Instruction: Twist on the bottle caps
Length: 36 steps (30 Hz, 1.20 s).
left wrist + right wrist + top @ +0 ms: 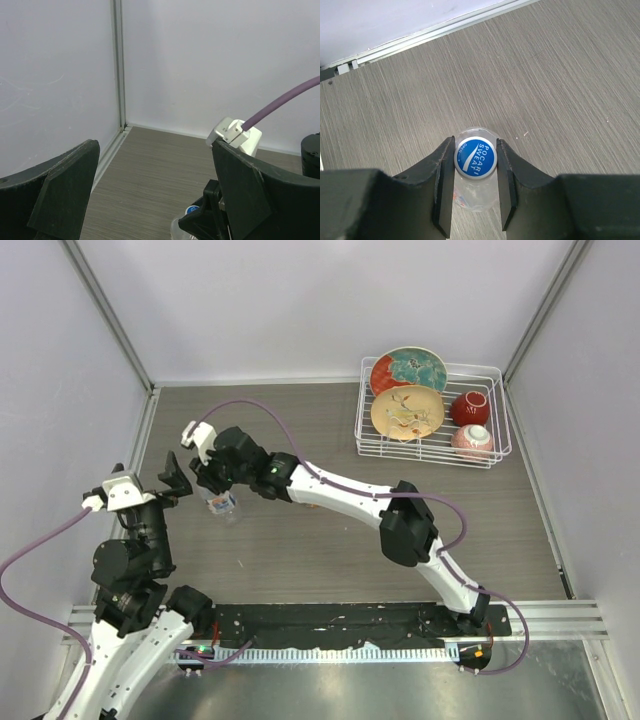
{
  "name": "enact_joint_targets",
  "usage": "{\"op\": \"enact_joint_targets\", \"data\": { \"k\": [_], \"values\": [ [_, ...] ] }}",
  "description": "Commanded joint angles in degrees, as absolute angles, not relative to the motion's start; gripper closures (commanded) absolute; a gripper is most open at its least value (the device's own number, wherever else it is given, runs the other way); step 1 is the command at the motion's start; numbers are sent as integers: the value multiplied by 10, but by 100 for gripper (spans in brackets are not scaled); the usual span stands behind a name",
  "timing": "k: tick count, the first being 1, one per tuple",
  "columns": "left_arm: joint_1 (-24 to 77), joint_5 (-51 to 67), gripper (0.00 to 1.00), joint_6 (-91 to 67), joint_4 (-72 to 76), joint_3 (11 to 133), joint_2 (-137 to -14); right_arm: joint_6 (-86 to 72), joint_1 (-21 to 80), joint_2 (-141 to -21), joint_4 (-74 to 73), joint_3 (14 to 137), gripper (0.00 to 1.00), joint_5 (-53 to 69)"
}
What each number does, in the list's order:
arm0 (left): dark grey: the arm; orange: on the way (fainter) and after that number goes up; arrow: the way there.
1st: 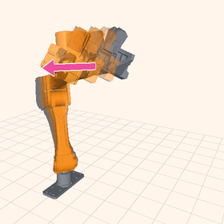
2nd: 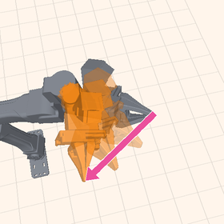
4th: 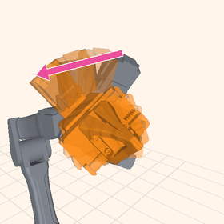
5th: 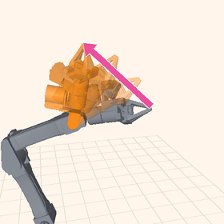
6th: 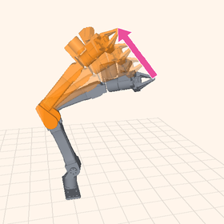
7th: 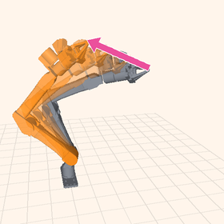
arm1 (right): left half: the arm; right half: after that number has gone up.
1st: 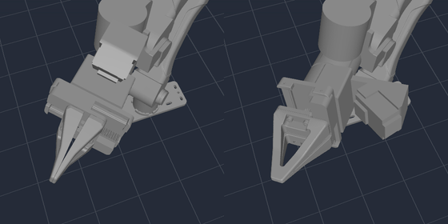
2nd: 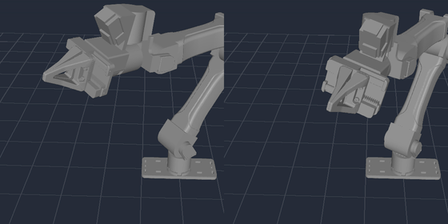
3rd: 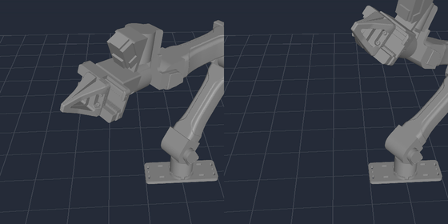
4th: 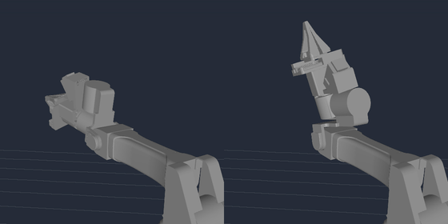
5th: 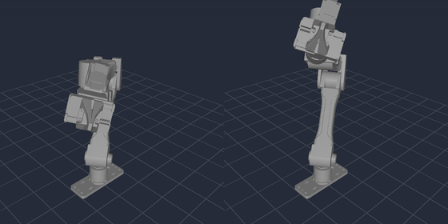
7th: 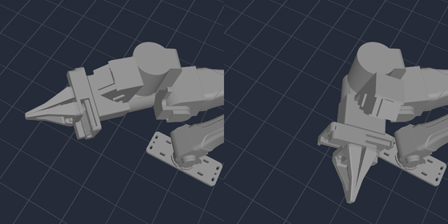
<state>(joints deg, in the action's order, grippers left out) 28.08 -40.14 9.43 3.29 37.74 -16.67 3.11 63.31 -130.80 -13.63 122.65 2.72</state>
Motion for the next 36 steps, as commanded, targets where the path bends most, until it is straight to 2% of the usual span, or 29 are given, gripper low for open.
{"op": "enact_joint_targets", "data": {
  "k": [1,3,6,7,8,11,15,21,25,36],
  "values": [
    [276,-419,0,89,33,405,-178,43,640,-1275,-163,1194,97,19],
    [276,-421,0,87,32,406,-180,45,642,-1265,-153,1180,94,11],
    [276,-424,0,86,34,408,-185,47,645,-1250,-142,1159,85,8],
    [274,-425,0,86,34,408,-185,47,645,-1247,-139,1156,81,7],
    [274,-425,0,85,34,409,-186,47,644,-1242,-137,1152,72,5],
    [274,-421,0,84,33,408,-188,47,645,-1242,-133,1150,64,2],
    [273,-413,0,86,28,407,-185,53,645,-1241,-133,1156,47,2],
    [272,-407,0,89,19,404,-180,60,645,-1236,-134,1158,37,-25],
    [272,-404,0,89,19,402,-180,60,645,-1227,-133,1158,20,-26],
    [272,-401,0,97,25,411,-192,62,644,-1180,-147,1188,4,-25]
  ]
}}
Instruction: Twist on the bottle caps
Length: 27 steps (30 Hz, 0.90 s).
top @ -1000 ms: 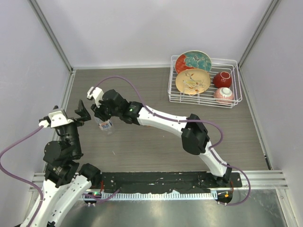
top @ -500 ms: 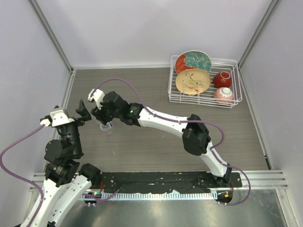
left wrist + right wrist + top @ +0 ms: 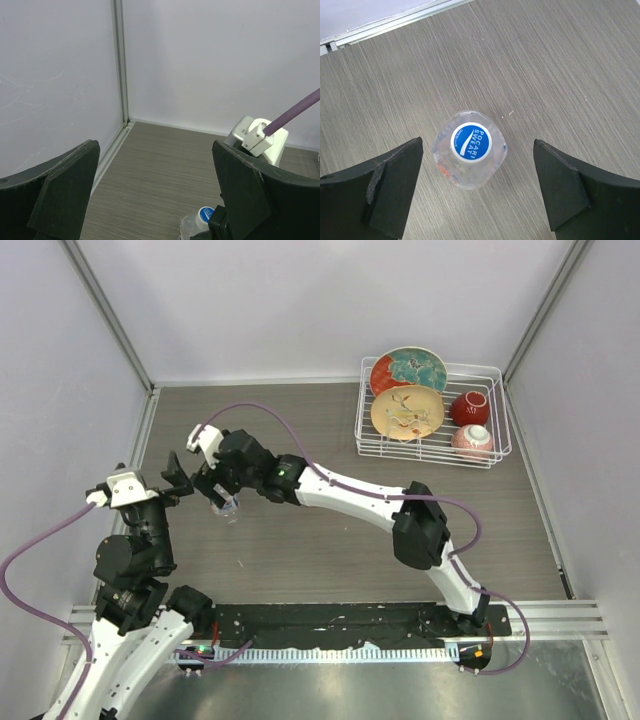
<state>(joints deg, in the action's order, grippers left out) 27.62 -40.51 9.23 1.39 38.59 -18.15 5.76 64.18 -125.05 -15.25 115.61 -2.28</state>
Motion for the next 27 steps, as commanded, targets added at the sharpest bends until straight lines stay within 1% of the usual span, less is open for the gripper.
{"op": "enact_joint_targets", "data": {
  "k": [1,4,5,6,7,8,9,11,12,13,14,15,16,17,18,19,21,22,23,25,26,27],
  "values": [
    [272,-400,0,98,25,413,-194,64,643,-1173,-149,1187,4,-23],
    [272,-374,0,92,-16,442,-218,66,643,-1133,-161,1175,3,-22],
    [272,-326,0,84,-98,463,-234,72,643,-1117,-167,1168,3,-25],
    [272,-309,0,77,-145,485,-252,73,643,-1101,-178,1146,4,-34],
    [272,-301,0,65,-182,528,-291,74,643,-1060,-181,1128,5,-67],
    [272,-283,0,66,-233,543,-306,78,642,-1039,-181,1082,6,-81],
    [272,-269,0,87,-251,567,-332,78,639,-990,-181,1056,9,-96],
    [272,-234,0,102,-274,580,-351,69,632,-947,-185,983,12,-142],
    [272,-218,0,108,-278,586,-359,66,628,-923,-192,963,18,-162],
    [272,-201,0,118,-285,598,-372,62,619,-888,-199,945,21,-210],
    [272,-177,0,121,-286,601,-379,42,612,-869,-218,917,26,-233],
    [272,-129,0,126,-288,606,-386,29,601,-854,-229,906,29,-252],
    [272,-104,0,127,-292,613,-400,13,579,-825,-243,896,37,-269],
    [272,-84,0,127,-293,617,-408,-16,563,-812,-270,878,40,-290],
    [272,-33,0,127,-296,621,-417,-32,551,-800,-280,868,45,-306],
    [272,-8,0,129,-301,626,-428,-45,538,-785,-288,857,58,-317],
    [273,44,0,123,-301,642,-467,-73,502,-744,-301,819,69,-346],
    [276,74,2,118,-302,649,-482,-81,492,-730,-302,808,73,-356],
    [280,85,8,110,-304,674,-523,-88,477,-703,-304,787,82,-366],
    [309,77,20,115,-331,707,-572,-111,465,-679,-307,770,89,-401],
    [327,49,36,112,-344,734,-604,-118,457,-667,-308,756,97,-406],
    [370,11,44,112,-358,787,-667,-125,436,-650,-311,750,99,-410]
  ]
}}
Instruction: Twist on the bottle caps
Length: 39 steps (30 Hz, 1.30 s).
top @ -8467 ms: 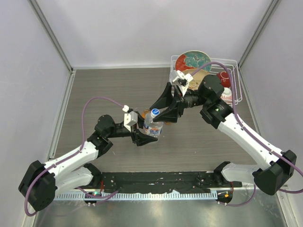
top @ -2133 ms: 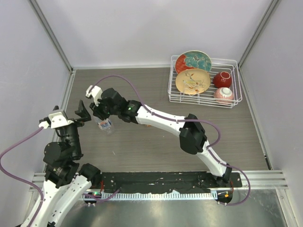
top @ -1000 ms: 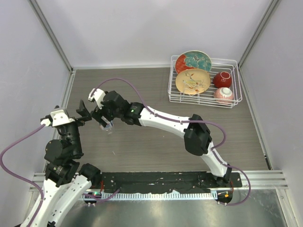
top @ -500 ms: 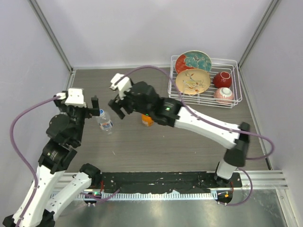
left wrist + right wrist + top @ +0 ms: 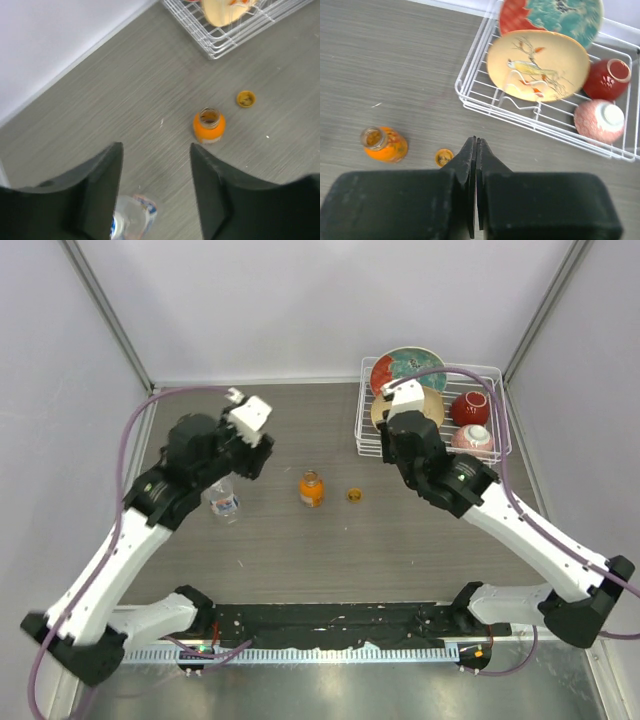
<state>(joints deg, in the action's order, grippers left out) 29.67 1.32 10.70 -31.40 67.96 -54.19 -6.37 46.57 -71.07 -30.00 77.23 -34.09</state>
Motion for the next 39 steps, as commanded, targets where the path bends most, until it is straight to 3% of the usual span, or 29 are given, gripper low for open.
{"op": "enact_joint_targets", "data": {
  "k": [1,2,4,5,8,9,10,12,13,15,16,18,19,23,30,39],
  "values": [
    [389,-29,52,119,-406,827,-711,-142,425,-642,-314,745,99,-410],
    [405,-52,57,129,-439,865,-749,-150,413,-636,-322,738,99,-409],
    [443,-88,54,133,-524,991,-865,-171,385,-627,-334,734,99,-406],
    [453,-117,47,127,-548,1027,-896,-178,375,-623,-338,727,99,-403],
    [471,-100,52,113,-642,1185,-1017,-200,336,-608,-347,704,95,-383],
    [471,-92,55,109,-665,1214,-1040,-205,326,-602,-348,696,69,-381],
    [470,-83,60,107,-692,1249,-1075,-212,313,-587,-346,681,54,-382],
    [471,-68,62,98,-691,1256,-1093,-222,302,-572,-344,668,42,-387],
    [470,-60,62,90,-681,1241,-1099,-224,295,-556,-341,658,29,-396],
    [472,-28,61,84,-634,1206,-1091,-230,293,-539,-335,649,24,-406],
    [473,-24,53,82,-608,1185,-1073,-233,292,-522,-327,640,22,-410],
    [480,-12,40,85,-527,1100,-1050,-239,292,-505,-321,632,22,-418],
    [483,-9,34,92,-500,1073,-1041,-243,292,-498,-311,621,27,-419],
    [513,-21,26,98,-398,954,-1019,-257,291,-453,-280,590,38,-398],
    [522,-28,31,90,-310,947,-1073,-261,290,-418,-238,550,57,-394],
    [504,-22,48,108,-236,909,-1119,-256,291,-405,-228,537,63,-405]
  ]
}}
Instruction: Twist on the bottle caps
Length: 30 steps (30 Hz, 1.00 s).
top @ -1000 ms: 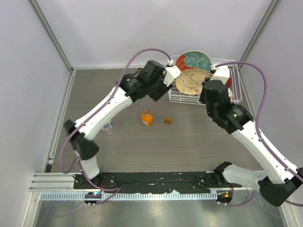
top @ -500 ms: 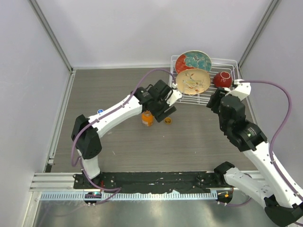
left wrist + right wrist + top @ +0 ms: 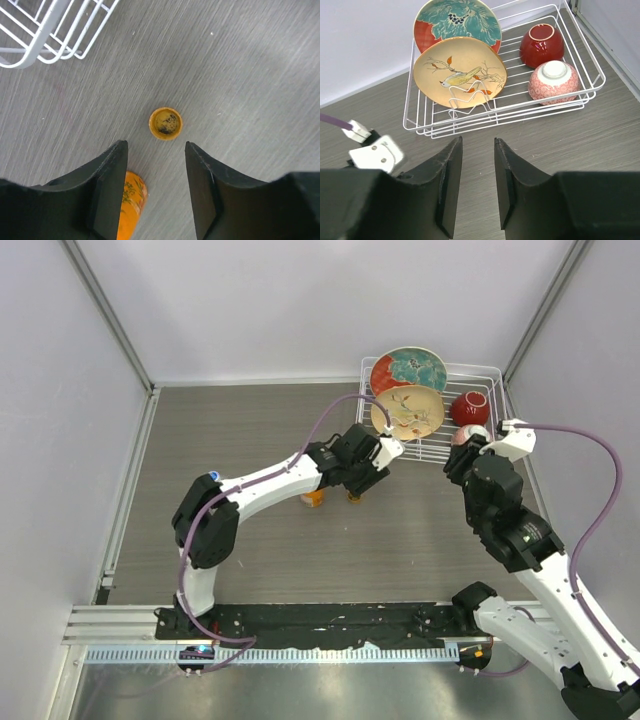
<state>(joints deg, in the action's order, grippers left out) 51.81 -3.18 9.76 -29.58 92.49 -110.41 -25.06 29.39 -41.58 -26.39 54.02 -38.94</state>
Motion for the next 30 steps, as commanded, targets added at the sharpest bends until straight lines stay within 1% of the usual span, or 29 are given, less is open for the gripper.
{"op": "enact_joint_targets", "data": {
  "k": [1,4,9,17,21,30],
  "values": [
    [495,-18,49,110,-232,905,-1125,-256,291,-403,-227,537,63,-404],
    [472,-2,54,107,-229,905,-1141,-256,291,-403,-221,534,63,-402],
    [454,35,56,110,-234,910,-1159,-252,291,-415,-216,532,64,-396],
    [454,83,54,113,-263,940,-1196,-250,290,-434,-211,533,64,-386],
    [454,84,53,111,-263,945,-1210,-248,291,-437,-211,527,64,-384],
    [453,71,53,116,-243,934,-1223,-241,291,-439,-204,517,66,-374]
  ]
}}
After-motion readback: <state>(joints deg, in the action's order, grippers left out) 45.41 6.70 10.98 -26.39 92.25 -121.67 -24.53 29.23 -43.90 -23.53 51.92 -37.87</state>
